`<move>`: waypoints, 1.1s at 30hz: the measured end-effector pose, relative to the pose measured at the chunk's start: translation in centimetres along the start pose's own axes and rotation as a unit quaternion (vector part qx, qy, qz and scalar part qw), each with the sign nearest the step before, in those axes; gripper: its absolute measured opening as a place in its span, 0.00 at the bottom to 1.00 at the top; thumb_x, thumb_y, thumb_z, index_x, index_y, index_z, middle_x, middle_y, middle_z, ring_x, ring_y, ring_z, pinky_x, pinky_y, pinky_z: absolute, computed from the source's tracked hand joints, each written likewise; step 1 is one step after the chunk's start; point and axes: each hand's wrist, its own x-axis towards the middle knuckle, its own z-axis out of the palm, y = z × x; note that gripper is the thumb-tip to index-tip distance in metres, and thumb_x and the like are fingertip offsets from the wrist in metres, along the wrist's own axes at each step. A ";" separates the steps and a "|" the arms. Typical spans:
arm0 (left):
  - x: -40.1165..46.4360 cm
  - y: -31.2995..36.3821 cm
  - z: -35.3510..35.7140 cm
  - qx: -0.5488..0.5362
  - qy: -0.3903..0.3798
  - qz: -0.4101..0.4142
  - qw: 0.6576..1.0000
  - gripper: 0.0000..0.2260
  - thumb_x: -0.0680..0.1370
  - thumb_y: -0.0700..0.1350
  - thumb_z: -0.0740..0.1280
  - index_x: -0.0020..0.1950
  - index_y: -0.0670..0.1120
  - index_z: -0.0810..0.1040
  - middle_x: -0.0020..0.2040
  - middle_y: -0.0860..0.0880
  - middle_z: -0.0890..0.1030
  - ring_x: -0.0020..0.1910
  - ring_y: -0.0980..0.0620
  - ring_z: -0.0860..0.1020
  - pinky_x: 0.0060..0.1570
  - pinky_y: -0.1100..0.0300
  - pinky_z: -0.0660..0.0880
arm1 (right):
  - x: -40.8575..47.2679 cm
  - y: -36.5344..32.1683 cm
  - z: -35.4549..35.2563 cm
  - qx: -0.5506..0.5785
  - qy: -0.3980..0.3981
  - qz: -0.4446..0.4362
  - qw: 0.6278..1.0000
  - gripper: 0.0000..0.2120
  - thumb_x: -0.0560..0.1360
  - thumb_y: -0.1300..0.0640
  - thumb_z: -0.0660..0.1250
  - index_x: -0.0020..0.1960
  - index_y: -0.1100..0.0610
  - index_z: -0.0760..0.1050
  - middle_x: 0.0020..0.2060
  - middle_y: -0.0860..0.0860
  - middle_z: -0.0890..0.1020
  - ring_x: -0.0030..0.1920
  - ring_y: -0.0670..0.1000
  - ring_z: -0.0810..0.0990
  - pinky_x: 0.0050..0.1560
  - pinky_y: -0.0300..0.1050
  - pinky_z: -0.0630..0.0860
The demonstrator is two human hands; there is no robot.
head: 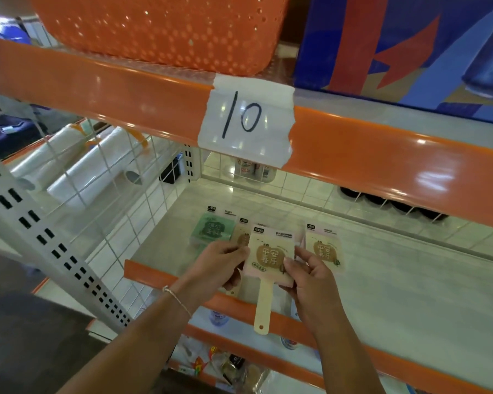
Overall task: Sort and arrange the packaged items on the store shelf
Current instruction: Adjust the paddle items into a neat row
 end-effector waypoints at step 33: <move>4.1 -5.1 -10.0 0.467 0.236 0.251 0.814 0.19 0.77 0.51 0.58 0.38 0.42 0.82 0.38 0.48 0.83 0.43 0.48 0.79 0.56 0.54 0.74 | 4.5 1.9 4.0 -0.494 0.086 -0.139 0.854 0.16 0.78 0.51 0.65 0.57 0.63 0.77 0.49 0.57 0.82 0.42 0.51 0.73 0.47 0.46 0.73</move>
